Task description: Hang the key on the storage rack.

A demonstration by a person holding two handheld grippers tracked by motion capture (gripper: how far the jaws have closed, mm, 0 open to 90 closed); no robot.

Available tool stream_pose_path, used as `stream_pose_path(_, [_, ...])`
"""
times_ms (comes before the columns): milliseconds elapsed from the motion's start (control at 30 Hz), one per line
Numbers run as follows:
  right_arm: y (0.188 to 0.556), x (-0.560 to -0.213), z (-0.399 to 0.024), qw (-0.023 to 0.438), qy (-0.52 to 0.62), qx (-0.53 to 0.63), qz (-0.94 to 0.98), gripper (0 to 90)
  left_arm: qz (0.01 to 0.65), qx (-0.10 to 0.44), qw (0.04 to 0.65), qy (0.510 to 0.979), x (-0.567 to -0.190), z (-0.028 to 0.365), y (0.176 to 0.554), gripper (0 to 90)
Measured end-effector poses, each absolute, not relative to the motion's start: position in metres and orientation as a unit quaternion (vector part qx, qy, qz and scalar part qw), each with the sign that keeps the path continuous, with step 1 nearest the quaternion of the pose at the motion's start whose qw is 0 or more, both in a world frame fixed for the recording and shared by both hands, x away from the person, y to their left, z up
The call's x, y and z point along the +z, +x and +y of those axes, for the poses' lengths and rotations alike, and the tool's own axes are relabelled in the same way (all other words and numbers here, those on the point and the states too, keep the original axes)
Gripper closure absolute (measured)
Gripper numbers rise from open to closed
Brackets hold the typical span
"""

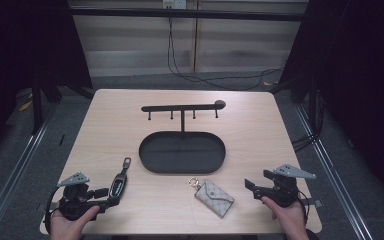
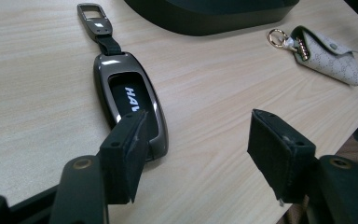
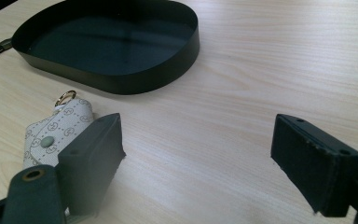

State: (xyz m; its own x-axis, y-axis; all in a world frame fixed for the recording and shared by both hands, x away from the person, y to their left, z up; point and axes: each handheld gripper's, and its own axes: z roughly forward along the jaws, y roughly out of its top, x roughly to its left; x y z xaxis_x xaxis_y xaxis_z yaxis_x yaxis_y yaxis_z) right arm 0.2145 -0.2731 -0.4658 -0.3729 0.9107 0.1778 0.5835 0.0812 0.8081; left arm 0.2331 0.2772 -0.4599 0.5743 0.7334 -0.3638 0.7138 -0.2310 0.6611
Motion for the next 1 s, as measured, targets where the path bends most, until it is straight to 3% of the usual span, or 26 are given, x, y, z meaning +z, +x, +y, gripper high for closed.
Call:
stream_pose_path(400, [0.214, -0.466, -0.274, 0.167, 0.516, 0.422, 0.726, 17.5, 0.46, 0.013, 0.407, 0.789, -0.458, 0.276, 0.234, 40.3])
stream_pose_path(867, [0.212, -0.465, -0.273, 0.16, 0.51, 0.422, 0.732, 18.7, 0.437, 0.037, 0.417, 0.796, -0.433, 0.271, 0.239, 53.3])
stream_pose_path(1000, [0.211, -0.465, -0.273, 0.159, 0.511, 0.424, 0.731, 18.7, 0.44, 0.033, 0.386, 0.81, -0.429, 0.264, 0.249, 53.2])
